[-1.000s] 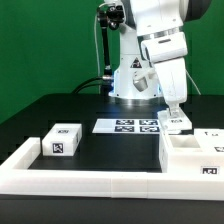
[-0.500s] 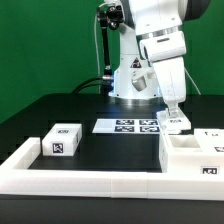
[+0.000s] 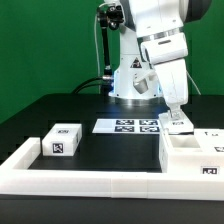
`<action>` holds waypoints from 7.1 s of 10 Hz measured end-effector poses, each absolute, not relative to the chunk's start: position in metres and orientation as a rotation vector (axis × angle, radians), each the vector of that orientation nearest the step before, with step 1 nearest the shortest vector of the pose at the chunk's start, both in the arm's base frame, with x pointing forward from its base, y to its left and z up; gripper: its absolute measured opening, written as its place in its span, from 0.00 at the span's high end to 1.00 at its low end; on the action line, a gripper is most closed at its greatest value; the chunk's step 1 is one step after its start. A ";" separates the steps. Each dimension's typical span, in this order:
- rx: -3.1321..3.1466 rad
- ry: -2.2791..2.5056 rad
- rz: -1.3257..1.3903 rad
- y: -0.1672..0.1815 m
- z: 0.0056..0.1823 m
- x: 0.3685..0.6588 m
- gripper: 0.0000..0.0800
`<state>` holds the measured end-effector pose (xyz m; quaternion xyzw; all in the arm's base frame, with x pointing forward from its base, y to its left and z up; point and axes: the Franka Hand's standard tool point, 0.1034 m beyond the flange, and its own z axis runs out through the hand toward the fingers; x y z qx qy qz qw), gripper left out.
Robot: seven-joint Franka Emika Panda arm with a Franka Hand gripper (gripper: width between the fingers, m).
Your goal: Assemble cabinet
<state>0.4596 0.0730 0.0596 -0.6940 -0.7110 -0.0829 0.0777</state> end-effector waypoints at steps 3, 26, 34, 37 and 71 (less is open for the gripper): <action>-2.077 -2.115 -0.230 0.073 0.060 0.461 0.92; -2.058 -2.077 -0.133 0.062 0.066 0.459 0.92; -2.067 -2.090 -0.183 0.066 0.063 0.461 0.92; -2.074 -2.081 -0.187 0.072 0.065 0.463 0.92; -2.097 -2.074 -0.337 0.078 0.086 0.583 0.68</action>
Offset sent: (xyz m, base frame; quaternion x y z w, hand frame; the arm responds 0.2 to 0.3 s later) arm 0.0000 0.0000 0.0000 0.0000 0.0000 0.0000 1.0000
